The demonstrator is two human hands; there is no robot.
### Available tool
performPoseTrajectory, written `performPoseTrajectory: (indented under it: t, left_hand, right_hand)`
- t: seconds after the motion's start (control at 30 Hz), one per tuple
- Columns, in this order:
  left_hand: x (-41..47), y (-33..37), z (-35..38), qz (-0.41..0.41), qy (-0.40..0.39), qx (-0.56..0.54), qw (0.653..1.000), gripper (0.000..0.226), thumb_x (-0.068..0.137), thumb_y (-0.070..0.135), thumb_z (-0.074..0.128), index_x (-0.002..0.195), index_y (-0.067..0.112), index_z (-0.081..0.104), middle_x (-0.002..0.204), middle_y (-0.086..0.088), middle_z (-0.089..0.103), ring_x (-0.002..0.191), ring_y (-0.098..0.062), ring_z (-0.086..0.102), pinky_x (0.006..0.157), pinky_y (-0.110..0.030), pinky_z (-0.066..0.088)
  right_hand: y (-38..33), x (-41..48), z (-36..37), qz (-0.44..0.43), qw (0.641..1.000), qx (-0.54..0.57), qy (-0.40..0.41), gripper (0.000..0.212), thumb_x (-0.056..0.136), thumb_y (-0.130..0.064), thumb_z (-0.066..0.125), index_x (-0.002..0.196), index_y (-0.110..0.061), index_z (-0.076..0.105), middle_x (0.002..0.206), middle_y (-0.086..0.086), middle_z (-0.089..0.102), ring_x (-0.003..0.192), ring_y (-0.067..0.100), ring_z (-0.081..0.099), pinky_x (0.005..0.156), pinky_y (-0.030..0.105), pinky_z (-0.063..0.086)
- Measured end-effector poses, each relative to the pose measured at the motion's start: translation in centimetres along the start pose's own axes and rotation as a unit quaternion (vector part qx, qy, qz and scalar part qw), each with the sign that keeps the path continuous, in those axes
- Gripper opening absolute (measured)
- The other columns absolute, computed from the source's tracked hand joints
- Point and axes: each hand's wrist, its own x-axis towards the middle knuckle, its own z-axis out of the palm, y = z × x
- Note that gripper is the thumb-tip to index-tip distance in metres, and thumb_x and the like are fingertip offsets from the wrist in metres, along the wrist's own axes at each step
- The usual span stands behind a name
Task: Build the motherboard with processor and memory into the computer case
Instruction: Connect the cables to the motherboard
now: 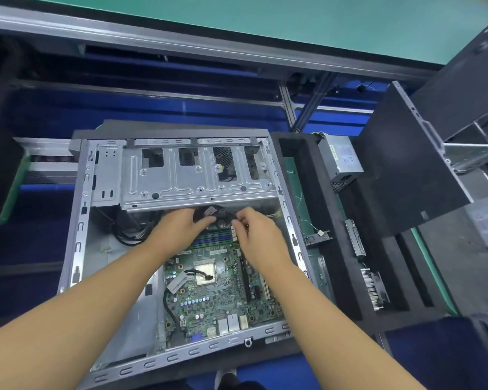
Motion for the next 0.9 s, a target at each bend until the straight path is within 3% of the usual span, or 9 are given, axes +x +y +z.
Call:
performPoseTrajectory:
  t: [0.1,0.2,0.33,0.43,0.6,0.67,0.73,0.83,0.9]
  left_hand:
    - [0.2,-0.3,0.0,0.02,-0.039,0.038,0.998,0.02,0.095,0.048,0.051,0.087,0.029,0.053,0.063,0.014,0.052,0.054,-0.008,0.047,0.048,-0.025,0.031]
    - [0.3,-0.7,0.2,0.01,-0.036,0.082,0.996,0.023,0.096,0.04,0.049,0.115,0.027,0.052,0.089,-0.001,0.065,0.07,-0.022,0.05,0.061,-0.031,0.04]
    - [0.3,-0.4,0.4,-0.042,0.007,0.074,0.996,0.027,0.095,0.034,0.052,0.101,0.008,0.054,0.088,-0.014,0.064,0.071,-0.029,0.052,0.066,-0.035,0.045]
    - [0.1,-0.5,0.5,-0.023,0.019,0.053,0.998,0.026,0.095,0.031,0.055,0.105,0.007,0.055,0.087,-0.014,0.062,0.078,-0.035,0.06,0.07,-0.039,0.051]
    - [-0.1,-0.3,0.6,0.014,0.036,0.031,0.999,0.027,0.096,0.022,0.056,0.121,0.015,0.058,0.092,-0.012,0.066,0.081,-0.036,0.06,0.067,-0.032,0.041]
    - [-0.3,-0.3,0.6,0.037,0.034,0.004,0.999,0.031,0.096,0.023,0.057,0.127,0.021,0.057,0.108,-0.009,0.069,0.095,-0.035,0.063,0.072,-0.031,0.043]
    - [-0.4,-0.4,0.5,0.028,0.036,-0.009,0.999,0.028,0.097,0.028,0.056,0.122,0.016,0.058,0.103,-0.01,0.068,0.092,-0.034,0.063,0.07,-0.03,0.041]
    - [0.0,-0.7,0.1,-0.023,0.018,-0.018,0.999,0.034,0.096,0.041,0.056,0.106,0.009,0.059,0.078,-0.008,0.064,0.069,-0.026,0.058,0.058,-0.029,0.038]
    - [0.1,-0.6,-0.2,-0.069,-0.015,-0.015,0.997,0.045,0.095,0.047,0.054,0.088,0.004,0.062,0.064,-0.007,0.058,0.059,-0.022,0.053,0.051,-0.029,0.034]
  right_hand:
    - [-0.5,-1.2,0.8,-0.059,0.992,-0.068,-0.087,0.014,0.105,-0.028,0.046,0.097,-0.019,0.051,0.091,-0.004,0.059,0.078,0.022,0.059,0.066,0.038,0.051]
    - [-0.8,-1.9,1.6,-0.086,0.976,-0.113,-0.164,0.011,0.105,-0.02,0.045,0.095,-0.021,0.04,0.09,-0.001,0.053,0.076,0.026,0.055,0.064,0.037,0.045]
    - [-1.7,-2.6,2.2,-0.08,0.972,-0.1,-0.198,0.011,0.105,-0.016,0.046,0.099,-0.017,0.037,0.086,0.008,0.055,0.074,0.032,0.055,0.063,0.041,0.049]
    - [-2.0,-3.2,2.4,-0.082,0.968,-0.073,-0.225,0.008,0.104,-0.015,0.049,0.11,-0.01,0.046,0.1,0.015,0.064,0.08,0.031,0.059,0.066,0.039,0.05]
    - [-1.2,-3.5,1.7,-0.053,0.97,0.014,-0.238,0.024,0.104,-0.016,0.048,0.124,-0.019,0.06,0.105,-0.007,0.074,0.06,-0.019,0.048,0.054,0.011,0.032]
    - [-0.6,-3.7,1.4,-0.031,0.973,0.01,-0.229,0.029,0.104,-0.02,0.048,0.131,-0.022,0.061,0.106,-0.008,0.074,0.053,-0.019,0.048,0.054,0.013,0.033]
    - [0.1,-3.3,0.7,0.021,0.986,0.019,-0.167,0.03,0.105,-0.023,0.05,0.133,-0.023,0.061,0.113,-0.005,0.072,0.049,-0.007,0.051,0.053,0.014,0.038]
    - [0.7,-2.3,-0.4,0.084,0.994,0.063,-0.015,0.026,0.104,-0.017,0.052,0.126,-0.019,0.066,0.119,-0.002,0.07,0.08,0.004,0.062,0.069,0.008,0.044]
    - [0.7,-1.9,-0.6,0.07,0.997,0.042,-0.003,0.027,0.105,-0.013,0.05,0.127,-0.015,0.066,0.125,0.001,0.068,0.103,0.014,0.063,0.088,0.016,0.046]
